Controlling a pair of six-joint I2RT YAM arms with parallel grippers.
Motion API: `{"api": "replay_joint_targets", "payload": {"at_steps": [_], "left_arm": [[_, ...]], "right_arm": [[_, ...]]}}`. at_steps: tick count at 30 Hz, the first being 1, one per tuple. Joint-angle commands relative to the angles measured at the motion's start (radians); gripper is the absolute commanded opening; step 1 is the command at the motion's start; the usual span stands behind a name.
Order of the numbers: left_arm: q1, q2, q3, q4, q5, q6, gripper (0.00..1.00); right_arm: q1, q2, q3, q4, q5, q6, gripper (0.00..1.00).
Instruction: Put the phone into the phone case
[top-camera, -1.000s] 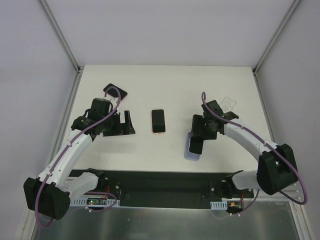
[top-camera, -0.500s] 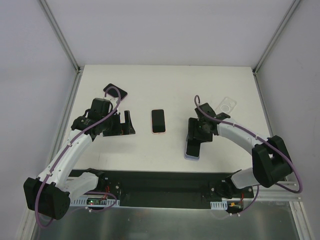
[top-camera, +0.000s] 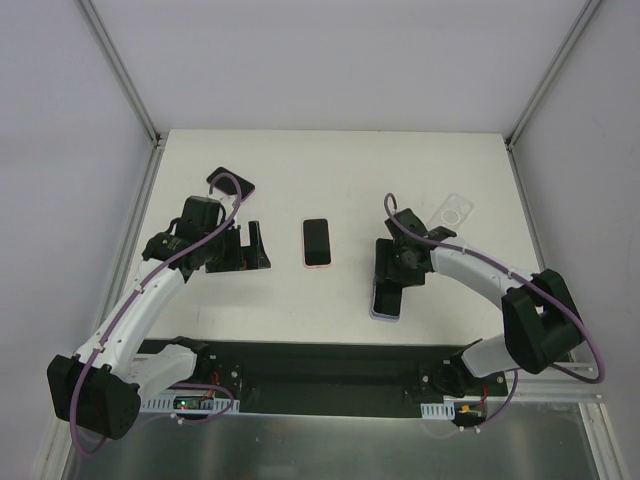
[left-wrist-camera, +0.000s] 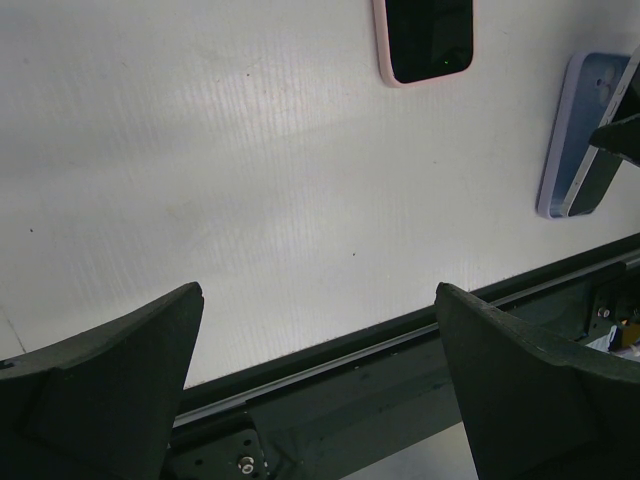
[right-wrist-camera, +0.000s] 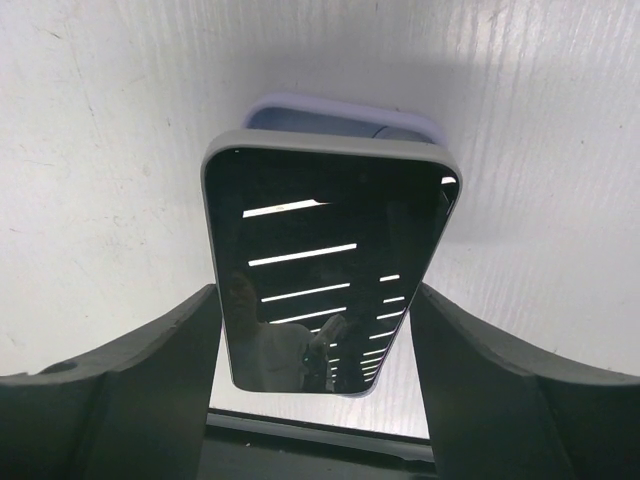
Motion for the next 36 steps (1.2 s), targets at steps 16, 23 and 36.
{"api": "replay_joint_targets", "payload": {"at_steps": [16,23,36], "left_arm": [[0.001,-0.017,0.012,0.009,-0.017,0.013,0.99],[0.001,-0.018,0.012,0.009,-0.022,0.013,0.99],[0.001,-0.011,0.01,0.009,-0.029,0.013,0.99]], "right_arm": [[0.05,0.012,0.022,-0.045,0.086,-0.013,0.83],[0.083,0.009,0.054,-0.089,0.132,-0.053,0.99],[0.096,0.055,-0.022,-0.049,-0.015,-0.131,0.97]]}}
